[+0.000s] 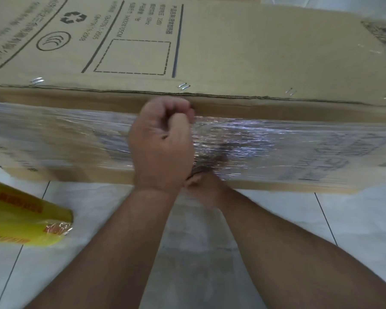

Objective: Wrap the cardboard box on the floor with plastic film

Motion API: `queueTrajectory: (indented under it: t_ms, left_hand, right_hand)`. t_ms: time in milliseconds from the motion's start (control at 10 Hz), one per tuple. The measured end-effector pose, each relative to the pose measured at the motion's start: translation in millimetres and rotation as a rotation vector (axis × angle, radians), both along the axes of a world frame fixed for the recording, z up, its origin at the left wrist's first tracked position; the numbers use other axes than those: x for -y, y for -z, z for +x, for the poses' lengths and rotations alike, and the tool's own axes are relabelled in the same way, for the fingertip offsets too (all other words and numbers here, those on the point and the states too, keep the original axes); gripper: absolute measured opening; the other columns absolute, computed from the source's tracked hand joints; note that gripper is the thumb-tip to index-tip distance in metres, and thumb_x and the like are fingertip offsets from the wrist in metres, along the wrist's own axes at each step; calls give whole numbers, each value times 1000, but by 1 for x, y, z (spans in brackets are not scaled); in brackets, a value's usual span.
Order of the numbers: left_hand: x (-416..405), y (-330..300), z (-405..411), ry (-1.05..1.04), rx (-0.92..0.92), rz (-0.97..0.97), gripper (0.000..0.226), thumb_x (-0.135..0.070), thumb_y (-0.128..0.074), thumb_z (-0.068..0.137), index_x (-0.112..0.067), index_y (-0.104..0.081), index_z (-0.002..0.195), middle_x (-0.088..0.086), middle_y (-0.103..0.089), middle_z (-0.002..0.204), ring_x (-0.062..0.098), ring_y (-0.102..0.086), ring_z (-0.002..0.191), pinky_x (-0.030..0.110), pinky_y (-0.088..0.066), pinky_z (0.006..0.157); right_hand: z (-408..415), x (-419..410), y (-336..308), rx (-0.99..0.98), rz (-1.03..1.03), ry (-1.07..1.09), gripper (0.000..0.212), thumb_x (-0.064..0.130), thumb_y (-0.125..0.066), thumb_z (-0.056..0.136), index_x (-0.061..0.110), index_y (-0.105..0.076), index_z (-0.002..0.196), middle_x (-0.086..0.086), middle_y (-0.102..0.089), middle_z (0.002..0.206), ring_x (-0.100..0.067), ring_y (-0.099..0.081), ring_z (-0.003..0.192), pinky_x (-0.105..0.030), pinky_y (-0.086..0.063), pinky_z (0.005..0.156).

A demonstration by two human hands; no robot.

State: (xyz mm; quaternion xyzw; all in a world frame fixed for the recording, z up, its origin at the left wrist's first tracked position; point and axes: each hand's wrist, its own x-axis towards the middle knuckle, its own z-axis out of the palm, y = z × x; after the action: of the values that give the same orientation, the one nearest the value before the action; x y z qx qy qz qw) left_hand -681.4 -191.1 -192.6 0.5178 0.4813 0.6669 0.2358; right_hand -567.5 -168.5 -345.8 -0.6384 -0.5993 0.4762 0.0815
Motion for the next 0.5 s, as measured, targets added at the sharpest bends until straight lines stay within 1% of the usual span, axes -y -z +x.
queueTrajectory:
  t_ms: [100,200,300,400,500]
  left_hand:
    - [26,30,-3,64,-90,-43,19,-6,-51,83,-16,-68,84,1,-68,79,22,-64,75,34,-50,69]
    - [27,60,8,389,-315,-402,24,-23,-57,87,-32,-73,102,-21,-71,87,9,-70,89,40,-59,83]
    - [-5,53,11,418,-399,-522,17,-18,-63,95,-24,-77,102,-19,-73,90,7,-71,92,42,-61,85]
    - [-19,35,7,365,-423,-507,16,-28,-62,86,-23,-76,83,-14,-76,81,11,-72,81,40,-62,76]
    - [-14,22,0,314,-330,-470,18,-24,-60,84,-28,-76,77,-6,-75,72,19,-71,68,42,-61,66]
  right_hand:
    - [12,12,7,108,86,-5,31,23,-63,104,13,-72,132,-8,-74,128,-28,-70,121,-31,-55,100]
    - [20,37,-37,107,163,-60,31,18,-67,103,12,-69,133,-7,-73,129,-26,-69,120,-25,-53,89]
    - [23,23,-34,104,288,-19,13,14,-66,102,21,-76,96,5,-76,98,-7,-66,86,-28,-52,74]
    - [13,9,-8,-33,193,112,48,6,-64,98,23,-60,53,15,-59,47,5,-49,44,-12,-34,47]
    - [4,-5,30,-137,7,218,54,1,-68,98,20,-67,47,15,-55,39,3,-48,41,-17,-39,49]
